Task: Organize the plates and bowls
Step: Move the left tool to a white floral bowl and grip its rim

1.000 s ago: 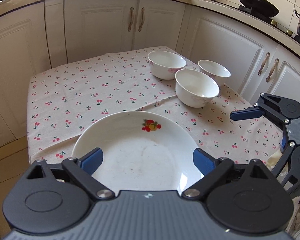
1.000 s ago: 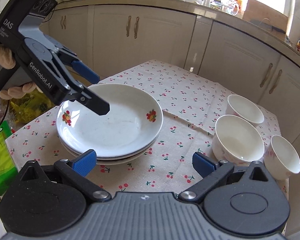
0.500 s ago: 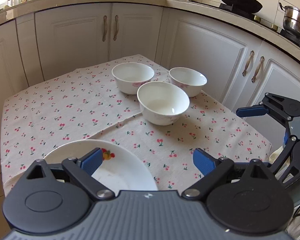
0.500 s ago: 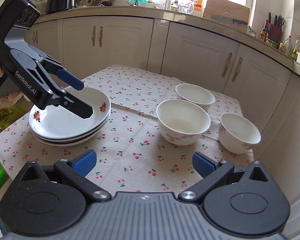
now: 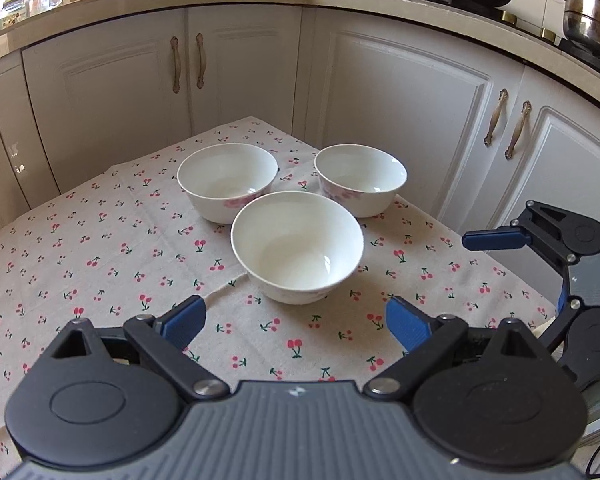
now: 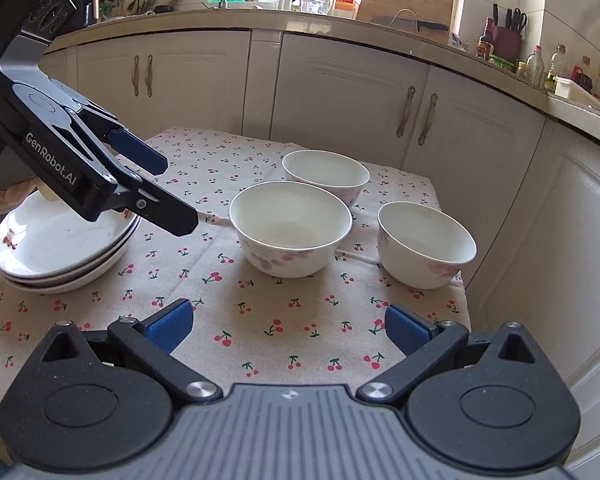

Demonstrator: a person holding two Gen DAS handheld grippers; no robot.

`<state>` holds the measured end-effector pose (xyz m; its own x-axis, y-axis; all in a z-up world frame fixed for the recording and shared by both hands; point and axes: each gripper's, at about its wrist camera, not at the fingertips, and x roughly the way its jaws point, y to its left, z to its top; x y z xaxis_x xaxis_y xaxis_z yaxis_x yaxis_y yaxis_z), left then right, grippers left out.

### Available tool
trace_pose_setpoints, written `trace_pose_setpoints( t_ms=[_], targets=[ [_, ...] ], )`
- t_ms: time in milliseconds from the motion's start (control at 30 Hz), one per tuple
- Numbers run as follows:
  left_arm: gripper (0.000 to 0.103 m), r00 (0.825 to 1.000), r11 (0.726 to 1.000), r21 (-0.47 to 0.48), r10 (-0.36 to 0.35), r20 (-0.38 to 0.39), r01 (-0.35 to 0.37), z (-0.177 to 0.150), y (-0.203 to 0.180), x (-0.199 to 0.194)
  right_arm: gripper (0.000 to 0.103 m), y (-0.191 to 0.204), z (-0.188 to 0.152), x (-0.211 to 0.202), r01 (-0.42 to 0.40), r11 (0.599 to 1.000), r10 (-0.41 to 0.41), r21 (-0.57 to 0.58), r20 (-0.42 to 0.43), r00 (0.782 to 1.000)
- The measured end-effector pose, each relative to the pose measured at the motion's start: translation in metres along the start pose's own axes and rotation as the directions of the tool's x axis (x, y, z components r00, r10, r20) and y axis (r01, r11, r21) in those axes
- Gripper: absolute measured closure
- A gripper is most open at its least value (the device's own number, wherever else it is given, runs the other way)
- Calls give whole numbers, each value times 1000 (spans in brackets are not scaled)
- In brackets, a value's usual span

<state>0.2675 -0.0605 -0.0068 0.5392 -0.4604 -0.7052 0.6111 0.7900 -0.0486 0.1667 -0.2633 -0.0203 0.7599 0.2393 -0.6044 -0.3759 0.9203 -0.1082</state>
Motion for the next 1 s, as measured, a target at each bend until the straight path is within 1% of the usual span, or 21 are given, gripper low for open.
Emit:
trace_pose_setpoints(
  t_ms=[133,333,500,667,833,900,967,1000],
  targets=[
    [7,1000,1000,15,20,-12,-19,10,4,17,0,-2,6,22,-4,1000,4,22,0,1000],
    [7,999,999,23,31,-39,-30,23,14,48,0,-5,11,54,-2,1000,2,18,-13,1000],
    [9,998,1000,22,24,-55,-22,29,18,69,0,-9,15,74,-10,999,11,40,-7,1000],
    [18,998,999,32,10,-61,-8,33,18,81,0,-7,17,86,-12,1000,12,18,2,1000],
    [19,998,999,48,-1,-61,4,37,17,87,0,-8,21,88,-21,1000,21,16,21,1000],
    [22,998,999,48,-9,-61,12,39,18,88,0,-8,23,88,-24,1000,23,11,29,999],
    [27,998,998,53,-14,-67,17,40,17,90,2,-7,25,89,-25,1000,25,-1,33,999],
    [27,997,998,55,-16,-71,20,41,17,91,4,-7,25,89,-24,1000,24,-6,34,999]
  ],
)
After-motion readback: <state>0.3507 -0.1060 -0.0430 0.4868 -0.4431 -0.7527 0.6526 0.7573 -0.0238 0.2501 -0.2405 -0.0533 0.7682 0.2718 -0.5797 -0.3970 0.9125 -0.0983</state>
